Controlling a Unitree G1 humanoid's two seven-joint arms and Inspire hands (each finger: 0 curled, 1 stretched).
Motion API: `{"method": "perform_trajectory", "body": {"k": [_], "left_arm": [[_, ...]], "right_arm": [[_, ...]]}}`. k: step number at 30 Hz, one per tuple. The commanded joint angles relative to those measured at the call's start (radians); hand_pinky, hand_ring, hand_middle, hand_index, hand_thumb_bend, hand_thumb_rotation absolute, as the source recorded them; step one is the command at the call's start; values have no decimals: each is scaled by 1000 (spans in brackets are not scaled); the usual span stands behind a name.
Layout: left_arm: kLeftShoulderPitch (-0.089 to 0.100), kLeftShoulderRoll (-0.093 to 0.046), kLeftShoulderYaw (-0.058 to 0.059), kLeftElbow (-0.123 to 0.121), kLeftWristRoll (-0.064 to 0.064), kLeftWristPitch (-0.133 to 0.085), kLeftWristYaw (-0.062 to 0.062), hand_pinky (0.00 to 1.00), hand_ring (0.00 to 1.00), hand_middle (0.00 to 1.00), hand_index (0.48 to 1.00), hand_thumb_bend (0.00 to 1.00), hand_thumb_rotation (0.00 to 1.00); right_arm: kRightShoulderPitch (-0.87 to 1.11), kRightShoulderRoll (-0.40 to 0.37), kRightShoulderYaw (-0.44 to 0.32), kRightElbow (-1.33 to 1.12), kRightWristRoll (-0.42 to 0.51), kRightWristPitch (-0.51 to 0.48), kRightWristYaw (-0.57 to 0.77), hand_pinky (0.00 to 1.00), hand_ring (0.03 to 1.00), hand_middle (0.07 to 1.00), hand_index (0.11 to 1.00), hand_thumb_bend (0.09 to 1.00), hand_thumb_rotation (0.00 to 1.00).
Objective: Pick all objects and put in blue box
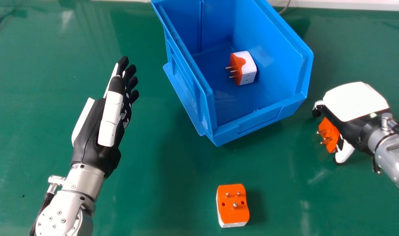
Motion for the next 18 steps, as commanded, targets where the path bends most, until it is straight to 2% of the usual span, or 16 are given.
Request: {"method": "perform_trajectory", "body": {"k": [1, 4, 8, 13, 18], "left_arm": [[0, 6, 4, -29, -5, -2, 2, 1000, 1000, 1000, 1000, 828, 994], [1, 8, 3, -36, -1, 4, 5, 1000, 1000, 1000, 1000, 823, 995], [-3, 6, 5, -34, -9, 0, 0, 1000, 1000, 1000, 1000, 820, 996], [-11, 0, 6, -20, -16, -11, -6, 1000, 1000, 1000, 1000, 815, 997], [-17, -1, 7, -11, -13, -16, -7, 1000, 1000, 1000, 1000, 805, 998]], "right_arm": [[-26, -27, 1, -15, -30, 35, 23, 431, 527, 618, 655, 588, 3], [-28, -21, -2, -17, -39, 61, 39, 407, 498, 592, 631, 573, 2], [-23, -11, -14, -23, -33, 80, 28, 383, 475, 568, 614, 561, 1], [-13, -2, -26, -42, -13, 84, 10, 364, 455, 548, 600, 551, 1], [9, 17, -38, -74, 3, 110, -5, 356, 442, 540, 585, 543, 1]]}}
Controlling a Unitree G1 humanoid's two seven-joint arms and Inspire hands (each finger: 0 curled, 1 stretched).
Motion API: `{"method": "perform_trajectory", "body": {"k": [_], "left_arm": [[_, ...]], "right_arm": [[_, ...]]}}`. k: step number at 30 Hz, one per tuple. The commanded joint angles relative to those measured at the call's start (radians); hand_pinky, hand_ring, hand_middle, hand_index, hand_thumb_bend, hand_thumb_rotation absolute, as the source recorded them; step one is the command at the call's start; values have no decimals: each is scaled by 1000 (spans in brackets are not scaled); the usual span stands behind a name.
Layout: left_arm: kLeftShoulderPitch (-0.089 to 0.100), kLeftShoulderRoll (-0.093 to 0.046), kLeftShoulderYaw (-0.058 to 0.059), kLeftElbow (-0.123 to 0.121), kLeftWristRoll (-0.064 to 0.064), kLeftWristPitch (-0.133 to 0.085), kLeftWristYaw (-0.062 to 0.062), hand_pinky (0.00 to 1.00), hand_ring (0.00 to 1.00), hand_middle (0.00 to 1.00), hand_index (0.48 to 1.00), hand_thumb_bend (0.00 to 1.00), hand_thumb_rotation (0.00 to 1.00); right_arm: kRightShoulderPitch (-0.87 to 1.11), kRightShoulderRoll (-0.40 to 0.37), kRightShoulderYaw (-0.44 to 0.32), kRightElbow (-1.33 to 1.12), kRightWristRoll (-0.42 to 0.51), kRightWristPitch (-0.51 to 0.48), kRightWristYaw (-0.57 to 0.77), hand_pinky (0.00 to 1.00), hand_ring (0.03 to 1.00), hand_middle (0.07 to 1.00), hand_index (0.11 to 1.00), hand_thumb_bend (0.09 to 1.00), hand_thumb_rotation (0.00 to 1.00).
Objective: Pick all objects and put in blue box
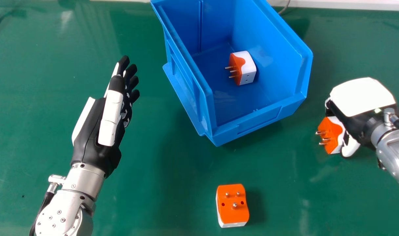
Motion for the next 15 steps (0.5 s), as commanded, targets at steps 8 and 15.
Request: {"method": "perform_trajectory", "body": {"k": [8, 15], "left_arm": [[-20, -3, 7, 3, -9, -30, 0, 1000, 1000, 1000, 1000, 795, 999], [-26, 1, 9, 19, -10, -43, -10, 1000, 1000, 1000, 1000, 789, 1000]], "right_arm": [[31, 12, -12, -49, 2, 46, -30, 355, 427, 535, 555, 533, 0], [35, 9, -12, -57, 9, 64, -22, 361, 419, 531, 537, 526, 0]]}}
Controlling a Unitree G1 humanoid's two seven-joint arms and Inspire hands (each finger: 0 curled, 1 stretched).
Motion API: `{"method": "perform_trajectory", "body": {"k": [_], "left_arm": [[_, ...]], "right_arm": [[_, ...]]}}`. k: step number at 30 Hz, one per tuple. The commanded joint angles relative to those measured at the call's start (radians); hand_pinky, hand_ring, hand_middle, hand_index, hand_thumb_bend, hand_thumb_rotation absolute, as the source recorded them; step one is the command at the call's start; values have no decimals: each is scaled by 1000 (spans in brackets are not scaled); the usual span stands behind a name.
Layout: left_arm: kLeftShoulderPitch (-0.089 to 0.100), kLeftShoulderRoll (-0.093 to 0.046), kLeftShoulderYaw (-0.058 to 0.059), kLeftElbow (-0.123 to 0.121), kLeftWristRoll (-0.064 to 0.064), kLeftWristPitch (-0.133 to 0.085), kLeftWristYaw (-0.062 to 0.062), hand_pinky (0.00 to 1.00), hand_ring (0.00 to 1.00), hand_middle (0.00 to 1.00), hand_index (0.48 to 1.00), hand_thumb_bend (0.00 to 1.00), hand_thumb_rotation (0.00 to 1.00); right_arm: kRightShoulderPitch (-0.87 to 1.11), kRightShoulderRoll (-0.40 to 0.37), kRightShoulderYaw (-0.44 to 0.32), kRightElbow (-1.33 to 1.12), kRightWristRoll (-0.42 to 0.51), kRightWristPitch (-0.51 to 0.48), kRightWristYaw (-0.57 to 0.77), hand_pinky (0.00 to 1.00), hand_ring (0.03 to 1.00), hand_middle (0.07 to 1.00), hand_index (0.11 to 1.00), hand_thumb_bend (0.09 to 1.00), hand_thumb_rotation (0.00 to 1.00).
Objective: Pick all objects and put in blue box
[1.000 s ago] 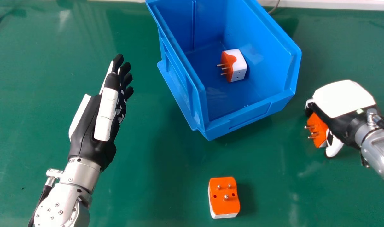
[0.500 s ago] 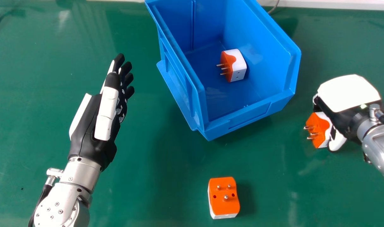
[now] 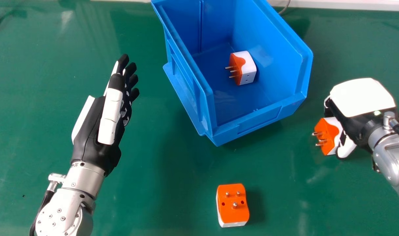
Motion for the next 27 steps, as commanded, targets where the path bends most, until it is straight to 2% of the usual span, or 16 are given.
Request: {"method": "perform_trajectory", "body": {"k": [1, 6, 12, 19, 23, 27], "left_arm": [[-17, 1, 6, 5, -10, -34, -7, 1000, 1000, 1000, 1000, 789, 1000], [-16, 1, 5, 6, -8, -38, -5, 1000, 1000, 1000, 1000, 785, 1000], [-16, 1, 3, 8, 3, -43, 4, 1000, 1000, 1000, 1000, 773, 1000], [-15, -2, 3, 2, -6, -35, 4, 1000, 1000, 1000, 1000, 771, 1000], [-16, 1, 2, 5, -1, -40, 2, 1000, 1000, 1000, 1000, 771, 1000], [-13, 0, 0, 0, 1, -36, 6, 1000, 1000, 1000, 1000, 766, 1000]], "right_arm": [[4, -11, -11, -24, -3, 9, -4, 361, 419, 531, 537, 526, 0], [4, -13, -12, -20, 2, 4, -6, 362, 416, 529, 532, 524, 0], [6, -11, -18, -28, 9, 16, 5, 365, 413, 524, 524, 520, 0], [8, -5, -36, -42, 27, 37, 19, 366, 411, 522, 522, 519, 0], [19, -7, -63, -77, 55, 49, 24, 366, 411, 522, 522, 519, 0], [27, -9, -90, -109, 71, 71, 32, 371, 411, 522, 518, 518, 0]]}}
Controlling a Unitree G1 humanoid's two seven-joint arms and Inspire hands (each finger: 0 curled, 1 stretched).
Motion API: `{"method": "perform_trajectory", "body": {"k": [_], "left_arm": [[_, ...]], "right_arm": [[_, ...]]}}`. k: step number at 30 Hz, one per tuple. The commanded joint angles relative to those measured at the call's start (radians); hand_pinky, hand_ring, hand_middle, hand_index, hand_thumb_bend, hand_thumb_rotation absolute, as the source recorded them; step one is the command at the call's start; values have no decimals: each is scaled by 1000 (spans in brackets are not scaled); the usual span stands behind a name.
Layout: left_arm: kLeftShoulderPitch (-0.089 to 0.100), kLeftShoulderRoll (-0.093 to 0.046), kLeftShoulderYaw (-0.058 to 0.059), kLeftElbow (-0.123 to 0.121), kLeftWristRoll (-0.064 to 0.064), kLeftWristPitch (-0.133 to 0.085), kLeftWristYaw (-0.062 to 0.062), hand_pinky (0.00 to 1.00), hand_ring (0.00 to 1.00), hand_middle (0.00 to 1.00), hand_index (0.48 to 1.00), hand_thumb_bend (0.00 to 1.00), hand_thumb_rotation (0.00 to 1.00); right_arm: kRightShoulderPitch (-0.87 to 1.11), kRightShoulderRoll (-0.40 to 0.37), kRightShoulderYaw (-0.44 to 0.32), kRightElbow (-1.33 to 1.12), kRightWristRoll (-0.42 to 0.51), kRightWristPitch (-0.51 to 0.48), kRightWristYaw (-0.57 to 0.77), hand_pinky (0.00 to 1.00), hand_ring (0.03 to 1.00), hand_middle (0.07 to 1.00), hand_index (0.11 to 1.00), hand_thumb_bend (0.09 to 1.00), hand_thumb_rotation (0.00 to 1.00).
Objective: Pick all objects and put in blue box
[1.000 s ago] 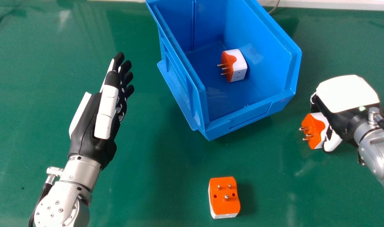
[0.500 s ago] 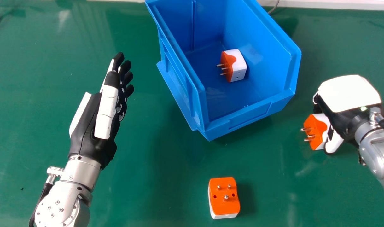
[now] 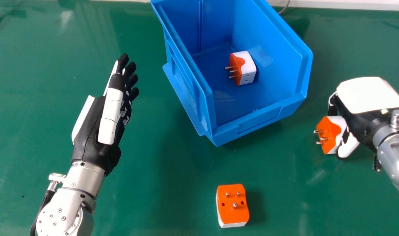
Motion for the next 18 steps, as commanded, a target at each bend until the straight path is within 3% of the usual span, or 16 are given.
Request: {"method": "perform_trajectory", "body": {"k": [1, 6, 9, 13, 16, 18], "left_arm": [[-6, -1, 0, -19, -1, -17, 4, 1000, 1000, 1000, 1000, 766, 1000], [-5, 0, -1, -22, -6, -12, 2, 1000, 1000, 1000, 1000, 765, 1000], [-6, -2, -1, -19, -3, -14, 5, 1000, 1000, 1000, 1000, 765, 1000], [-6, -2, -1, -16, -9, -15, -2, 1000, 1000, 1000, 1000, 763, 1000], [-4, -1, -2, -22, -5, -11, 1, 1000, 1000, 1000, 1000, 764, 1000], [-3, -2, -2, -27, -10, -5, 0, 1000, 1000, 1000, 1000, 764, 1000]], "right_arm": [[-1, -11, -42, -43, 13, 25, 0, 371, 411, 522, 518, 518, 0], [17, -15, -87, -118, 31, 79, 35, 364, 407, 518, 520, 517, 0], [33, -16, -112, -156, 36, 101, 40, 364, 407, 518, 520, 517, 0], [58, -15, -147, -207, 40, 125, 42, 363, 405, 517, 520, 515, 0], [70, -14, -167, -255, 33, 160, 74, 360, 402, 515, 518, 515, 0], [69, -15, -173, -300, 26, 194, 130, 360, 402, 515, 518, 515, 0]]}}
